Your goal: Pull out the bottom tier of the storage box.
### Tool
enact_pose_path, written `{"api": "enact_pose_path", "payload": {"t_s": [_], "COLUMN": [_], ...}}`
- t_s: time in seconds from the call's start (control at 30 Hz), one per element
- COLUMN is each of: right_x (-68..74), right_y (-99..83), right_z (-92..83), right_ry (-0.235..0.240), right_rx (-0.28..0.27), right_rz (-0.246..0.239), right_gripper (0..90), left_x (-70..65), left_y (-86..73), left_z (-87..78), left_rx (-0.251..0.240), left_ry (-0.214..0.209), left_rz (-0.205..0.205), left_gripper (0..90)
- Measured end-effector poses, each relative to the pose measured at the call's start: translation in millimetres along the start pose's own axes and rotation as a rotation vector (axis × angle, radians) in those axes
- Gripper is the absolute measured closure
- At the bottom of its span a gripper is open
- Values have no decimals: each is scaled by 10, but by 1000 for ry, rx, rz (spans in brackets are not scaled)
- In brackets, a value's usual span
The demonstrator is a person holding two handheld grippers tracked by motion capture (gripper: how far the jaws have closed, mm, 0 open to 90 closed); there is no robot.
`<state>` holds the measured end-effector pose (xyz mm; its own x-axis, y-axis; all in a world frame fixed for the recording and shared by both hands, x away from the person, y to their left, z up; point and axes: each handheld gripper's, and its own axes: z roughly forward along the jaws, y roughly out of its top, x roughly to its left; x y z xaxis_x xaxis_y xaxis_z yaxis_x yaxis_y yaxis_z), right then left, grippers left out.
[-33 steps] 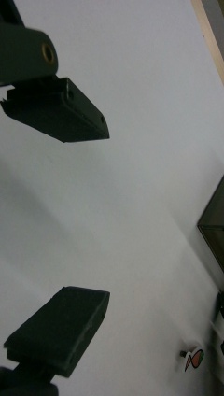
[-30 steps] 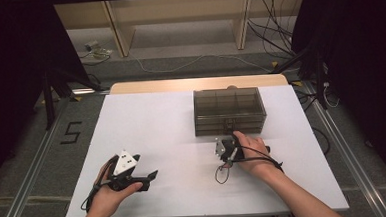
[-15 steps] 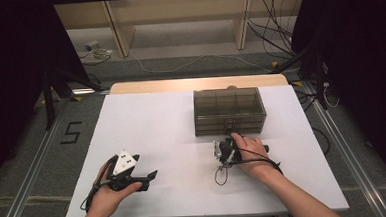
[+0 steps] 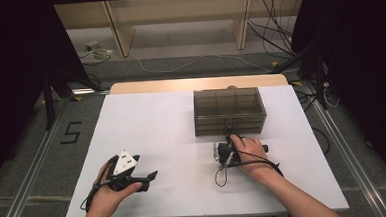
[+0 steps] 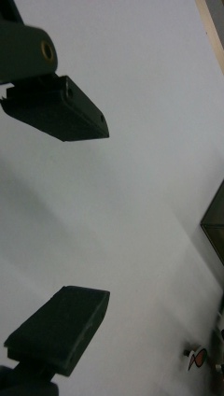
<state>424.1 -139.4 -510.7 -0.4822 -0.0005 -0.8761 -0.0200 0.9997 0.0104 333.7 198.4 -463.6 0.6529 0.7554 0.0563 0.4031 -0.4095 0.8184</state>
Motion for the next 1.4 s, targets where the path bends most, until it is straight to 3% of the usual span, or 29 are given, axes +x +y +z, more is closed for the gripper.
{"api": "enact_pose_path", "payload": {"t_s": [0.47, 1.4], "right_x": [15, 17], "right_y": [15, 10], "right_z": [7, -4], "right_ry": [-36, -35], "right_rx": [7, 8], "right_rz": [-9, -4], "right_gripper": [780, 801], "left_x": [3, 15], "left_y": [-3, -1], "left_z": [-3, -12], "left_rx": [-2, -1], "left_ry": [6, 15], "left_rz": [2, 15], "left_gripper": [182, 183]}}
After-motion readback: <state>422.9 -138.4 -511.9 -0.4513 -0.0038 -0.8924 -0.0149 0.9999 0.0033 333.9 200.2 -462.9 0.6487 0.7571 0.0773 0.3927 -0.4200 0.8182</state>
